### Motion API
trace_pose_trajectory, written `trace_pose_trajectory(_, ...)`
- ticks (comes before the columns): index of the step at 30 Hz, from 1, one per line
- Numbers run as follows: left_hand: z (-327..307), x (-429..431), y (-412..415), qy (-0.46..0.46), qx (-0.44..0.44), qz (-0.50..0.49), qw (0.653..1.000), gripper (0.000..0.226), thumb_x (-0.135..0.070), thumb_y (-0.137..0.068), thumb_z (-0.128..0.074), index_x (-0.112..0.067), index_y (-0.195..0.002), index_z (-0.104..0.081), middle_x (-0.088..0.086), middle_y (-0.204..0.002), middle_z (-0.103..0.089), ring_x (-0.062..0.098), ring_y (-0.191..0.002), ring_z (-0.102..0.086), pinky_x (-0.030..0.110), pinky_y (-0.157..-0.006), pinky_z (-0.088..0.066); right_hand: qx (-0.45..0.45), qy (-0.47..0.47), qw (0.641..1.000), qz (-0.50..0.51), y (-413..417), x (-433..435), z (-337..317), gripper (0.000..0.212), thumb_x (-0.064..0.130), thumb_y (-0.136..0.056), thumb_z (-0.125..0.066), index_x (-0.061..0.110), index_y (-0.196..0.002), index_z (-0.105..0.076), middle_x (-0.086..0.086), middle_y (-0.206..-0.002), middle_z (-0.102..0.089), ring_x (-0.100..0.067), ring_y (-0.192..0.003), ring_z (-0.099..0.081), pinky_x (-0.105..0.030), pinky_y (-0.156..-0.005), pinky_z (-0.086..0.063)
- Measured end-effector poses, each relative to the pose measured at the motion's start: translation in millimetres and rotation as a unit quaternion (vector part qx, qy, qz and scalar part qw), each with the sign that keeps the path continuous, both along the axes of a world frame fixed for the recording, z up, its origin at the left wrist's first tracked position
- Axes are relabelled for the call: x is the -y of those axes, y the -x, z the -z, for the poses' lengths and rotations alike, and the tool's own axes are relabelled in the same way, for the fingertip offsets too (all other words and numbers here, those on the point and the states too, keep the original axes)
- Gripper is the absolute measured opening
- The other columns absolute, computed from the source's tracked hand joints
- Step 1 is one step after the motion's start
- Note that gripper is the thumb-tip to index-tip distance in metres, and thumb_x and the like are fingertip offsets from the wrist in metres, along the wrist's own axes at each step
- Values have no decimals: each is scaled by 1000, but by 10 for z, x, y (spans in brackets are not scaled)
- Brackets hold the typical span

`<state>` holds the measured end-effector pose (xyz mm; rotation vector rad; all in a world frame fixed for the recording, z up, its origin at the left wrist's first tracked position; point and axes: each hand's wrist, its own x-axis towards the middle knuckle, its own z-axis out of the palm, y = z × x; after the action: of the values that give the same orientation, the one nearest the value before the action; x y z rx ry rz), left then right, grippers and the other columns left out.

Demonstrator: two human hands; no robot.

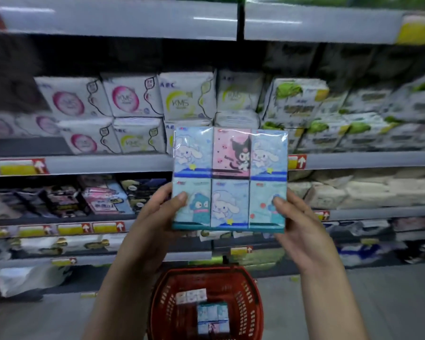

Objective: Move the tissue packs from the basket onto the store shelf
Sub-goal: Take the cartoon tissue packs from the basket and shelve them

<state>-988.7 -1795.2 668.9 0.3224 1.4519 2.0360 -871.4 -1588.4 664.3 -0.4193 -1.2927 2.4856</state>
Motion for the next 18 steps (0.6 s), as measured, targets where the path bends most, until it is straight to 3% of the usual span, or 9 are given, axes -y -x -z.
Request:
trace_pose_trajectory(3, -167, -46, 8, -9, -1, -13, 1000, 49, -28, -73, -65, -18, -120, -57, 11, -110, -72, 31, -99, -70, 45, -75, -59, -27, -24, 999, 0, -21, 4, -198, 67, 33, -39, -94, 16, -100, -73, -10, -103, -73, -23, -89, -71, -34, -68, -59)
trace_pose_trajectory(5, -268, -66, -22, -24, 2, -13, 1000, 44, -20, -75, -69, -17, -117, -57, 9, -106, -74, 28, -94, -71, 40, -70, -61, -34, -33, 999, 6, -46, 4, -295, 70, 34, -39, -94, 15, -103, -72, -13, -108, -71, -26, -94, -70, -37, -75, -58)
trace_pose_trajectory(8, -373, -74, -57, -49, 7, 8, 999, 53, -22, -72, -74, -14, -121, -55, 11, -107, -73, 28, -98, -70, 43, -76, -60, -48, -32, 998, 15, -100, -3, -416, 70, 32, -40, -95, 14, -103, -72, -16, -109, -70, -27, -95, -69, -36, -72, -58)
trace_pose_trajectory(11, -468, -118, -79, -52, -7, 25, 998, 85, -37, -47, -91, -16, -121, -57, 13, -110, -72, 30, -100, -70, 41, -73, -60, -41, -28, 998, 40, -151, -2, -485, 78, 35, -39, -94, 11, -109, -69, -17, -110, -69, -28, -95, -69, -34, -69, -58)
trace_pose_trajectory(13, -504, -173, -105, -57, -25, 4, 998, 66, -31, -62, -83, -16, -121, -58, 13, -111, -72, 29, -99, -70, 41, -74, -60, -32, -42, 997, 59, -166, 37, -543, 84, 38, -42, -93, 9, -115, -64, -16, -111, -69, -27, -97, -69, -33, -69, -57)
trace_pose_trajectory(15, -544, -230, -135, -65, -22, -21, 997, 50, -22, -72, -74, -16, -119, -59, 11, -109, -73, 26, -96, -71, 39, -72, -61, -13, -74, 993, 96, -155, 82, -600, 74, 42, -48, -88, 17, -114, -64, -8, -106, -72, -21, -93, -70, -33, -69, -57)
trace_pose_trajectory(18, -598, -269, -129, -72, -26, -44, 996, 56, -21, -70, -75, -16, -123, -57, 8, -110, -72, 21, -95, -71, 31, -65, -59, 15, -185, 967, 176, -115, 133, -690, 65, 56, -57, -77, 38, -117, -58, 10, -109, -70, -3, -97, -67, -25, -77, -56)
